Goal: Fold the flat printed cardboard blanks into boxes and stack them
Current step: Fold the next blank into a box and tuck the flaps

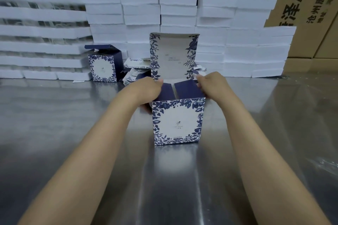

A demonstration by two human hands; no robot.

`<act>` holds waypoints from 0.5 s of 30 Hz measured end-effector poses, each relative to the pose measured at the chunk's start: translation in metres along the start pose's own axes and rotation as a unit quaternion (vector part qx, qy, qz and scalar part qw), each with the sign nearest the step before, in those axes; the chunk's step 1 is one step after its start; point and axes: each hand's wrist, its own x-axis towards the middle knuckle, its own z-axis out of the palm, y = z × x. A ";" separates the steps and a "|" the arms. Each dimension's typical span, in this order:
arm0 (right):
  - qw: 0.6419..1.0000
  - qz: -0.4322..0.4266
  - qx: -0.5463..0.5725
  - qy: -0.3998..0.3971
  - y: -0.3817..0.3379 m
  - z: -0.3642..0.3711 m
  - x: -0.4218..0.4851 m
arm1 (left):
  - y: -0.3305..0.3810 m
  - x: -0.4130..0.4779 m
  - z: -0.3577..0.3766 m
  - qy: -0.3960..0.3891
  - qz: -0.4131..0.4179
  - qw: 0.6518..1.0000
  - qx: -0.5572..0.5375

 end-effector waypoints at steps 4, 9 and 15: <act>0.977 0.096 0.187 -0.025 -0.001 -0.018 0.000 | -0.007 0.005 -0.020 0.081 0.012 0.995 -0.059; 0.960 0.049 0.219 -0.169 -0.002 -0.010 -0.001 | -0.014 0.010 0.007 0.077 0.069 0.987 -0.120; 0.930 0.021 0.343 -0.127 0.002 0.013 -0.007 | -0.032 0.023 0.034 0.078 0.132 0.909 -0.388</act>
